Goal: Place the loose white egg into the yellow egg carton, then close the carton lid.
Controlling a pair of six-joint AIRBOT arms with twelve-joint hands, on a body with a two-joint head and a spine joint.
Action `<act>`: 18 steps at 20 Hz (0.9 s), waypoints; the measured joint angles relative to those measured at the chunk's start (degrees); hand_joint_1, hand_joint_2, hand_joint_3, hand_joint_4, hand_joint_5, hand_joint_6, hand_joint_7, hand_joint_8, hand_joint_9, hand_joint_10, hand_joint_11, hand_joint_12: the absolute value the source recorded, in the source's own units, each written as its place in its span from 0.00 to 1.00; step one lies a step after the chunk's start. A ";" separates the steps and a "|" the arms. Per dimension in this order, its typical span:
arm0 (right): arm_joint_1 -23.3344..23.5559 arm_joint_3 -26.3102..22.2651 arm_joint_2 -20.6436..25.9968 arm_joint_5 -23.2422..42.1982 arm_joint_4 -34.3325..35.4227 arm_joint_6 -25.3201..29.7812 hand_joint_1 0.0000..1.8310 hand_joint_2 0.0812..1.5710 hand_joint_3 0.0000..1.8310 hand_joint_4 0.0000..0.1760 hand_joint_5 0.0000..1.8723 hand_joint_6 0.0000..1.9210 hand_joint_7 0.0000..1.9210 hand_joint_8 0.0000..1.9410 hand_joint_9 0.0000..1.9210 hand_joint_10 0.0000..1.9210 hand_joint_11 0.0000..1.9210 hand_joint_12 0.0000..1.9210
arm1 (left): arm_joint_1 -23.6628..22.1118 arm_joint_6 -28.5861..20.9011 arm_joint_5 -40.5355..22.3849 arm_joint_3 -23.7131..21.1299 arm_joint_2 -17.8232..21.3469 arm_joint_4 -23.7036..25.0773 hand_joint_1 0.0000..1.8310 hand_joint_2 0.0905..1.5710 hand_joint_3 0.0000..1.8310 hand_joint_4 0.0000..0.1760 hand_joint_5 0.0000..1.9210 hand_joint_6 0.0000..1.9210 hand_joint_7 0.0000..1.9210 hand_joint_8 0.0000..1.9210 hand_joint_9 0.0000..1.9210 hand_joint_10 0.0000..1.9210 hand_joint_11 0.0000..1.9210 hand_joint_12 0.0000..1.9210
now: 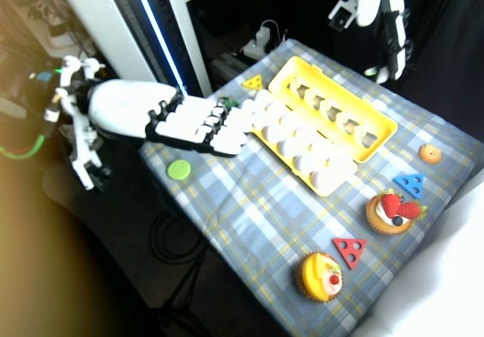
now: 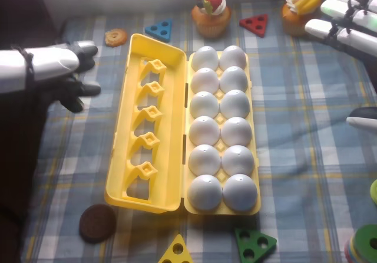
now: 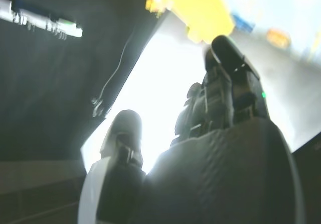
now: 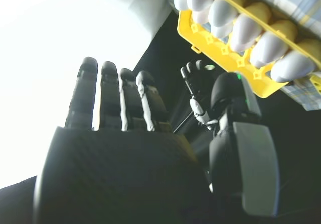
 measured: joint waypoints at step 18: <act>-0.94 0.11 -0.42 0.22 1.64 -0.02 0.21 0.79 0.00 0.23 0.00 0.00 0.00 0.00 0.00 0.00 0.00 0.00 | 0.00 -4.66 -6.95 -1.16 -1.64 2.62 0.09 0.73 0.00 0.15 0.00 0.00 0.00 0.00 0.22 0.02 0.12 0.70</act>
